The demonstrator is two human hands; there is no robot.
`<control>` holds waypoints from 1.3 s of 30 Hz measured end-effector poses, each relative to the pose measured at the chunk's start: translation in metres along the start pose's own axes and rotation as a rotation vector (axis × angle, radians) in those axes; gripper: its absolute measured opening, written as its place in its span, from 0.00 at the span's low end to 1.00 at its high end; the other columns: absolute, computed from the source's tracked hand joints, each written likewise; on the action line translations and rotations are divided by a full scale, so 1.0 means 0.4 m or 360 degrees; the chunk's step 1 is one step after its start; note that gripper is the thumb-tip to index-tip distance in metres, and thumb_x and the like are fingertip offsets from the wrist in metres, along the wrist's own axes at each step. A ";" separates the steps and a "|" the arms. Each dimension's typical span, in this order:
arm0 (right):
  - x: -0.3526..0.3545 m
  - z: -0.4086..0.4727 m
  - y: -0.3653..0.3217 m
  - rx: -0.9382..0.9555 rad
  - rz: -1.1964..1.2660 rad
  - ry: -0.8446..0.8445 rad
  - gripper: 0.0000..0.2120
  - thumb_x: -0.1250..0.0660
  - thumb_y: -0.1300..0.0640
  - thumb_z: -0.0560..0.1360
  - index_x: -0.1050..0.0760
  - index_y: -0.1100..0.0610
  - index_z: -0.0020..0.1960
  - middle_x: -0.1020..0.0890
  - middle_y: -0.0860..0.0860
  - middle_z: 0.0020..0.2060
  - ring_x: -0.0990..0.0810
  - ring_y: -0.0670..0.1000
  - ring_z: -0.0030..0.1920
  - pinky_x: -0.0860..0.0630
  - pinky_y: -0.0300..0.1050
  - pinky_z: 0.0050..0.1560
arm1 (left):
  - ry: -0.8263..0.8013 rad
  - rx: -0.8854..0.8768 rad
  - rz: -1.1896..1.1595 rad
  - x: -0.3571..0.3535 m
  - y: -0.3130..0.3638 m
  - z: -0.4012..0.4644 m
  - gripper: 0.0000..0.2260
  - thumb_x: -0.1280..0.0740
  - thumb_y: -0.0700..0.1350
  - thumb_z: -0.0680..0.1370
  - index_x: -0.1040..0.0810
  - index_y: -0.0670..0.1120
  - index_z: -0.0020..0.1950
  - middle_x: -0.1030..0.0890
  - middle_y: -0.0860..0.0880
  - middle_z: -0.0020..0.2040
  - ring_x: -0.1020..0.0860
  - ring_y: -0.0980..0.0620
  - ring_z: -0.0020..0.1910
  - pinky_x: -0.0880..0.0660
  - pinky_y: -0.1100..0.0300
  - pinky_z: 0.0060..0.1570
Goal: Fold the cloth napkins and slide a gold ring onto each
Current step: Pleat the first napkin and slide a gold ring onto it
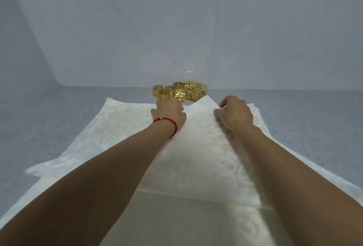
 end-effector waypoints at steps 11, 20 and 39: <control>-0.032 0.043 0.010 -0.0077 0.0067 -0.0032 0.08 0.29 0.55 0.70 0.18 0.58 0.47 0.17 0.53 0.46 0.20 0.59 0.52 0.21 0.50 0.47 | -0.0057 0.0004 -0.0076 -0.026 -0.007 0.056 0.06 0.35 0.45 0.76 0.20 0.49 0.51 0.19 0.50 0.49 0.26 0.46 0.51 0.35 0.50 0.54; -0.028 0.049 0.014 0.0010 0.0172 -0.0024 0.04 0.31 0.53 0.77 0.19 0.53 0.47 0.16 0.48 0.43 0.21 0.55 0.52 0.31 0.53 0.59 | -0.0105 -0.0034 -0.0239 -0.030 0.000 0.064 0.04 0.33 0.48 0.74 0.20 0.51 0.41 0.18 0.54 0.40 0.21 0.48 0.49 0.30 0.44 0.64; -0.045 0.067 0.010 0.0093 0.0013 0.0059 0.09 0.36 0.49 0.78 0.22 0.53 0.44 0.16 0.48 0.42 0.20 0.55 0.49 0.27 0.53 0.57 | 0.0032 -0.0407 -0.0326 -0.096 0.048 0.126 0.10 0.30 0.49 0.76 0.20 0.48 0.36 0.24 0.57 0.31 0.23 0.51 0.40 0.25 0.55 0.47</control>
Point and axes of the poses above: each hand's wrist, its own z-axis towards the middle knuckle, its own x-axis out of the back of the hand, y = z × x, the point moved 5 cm from there along z, towards the middle knuckle
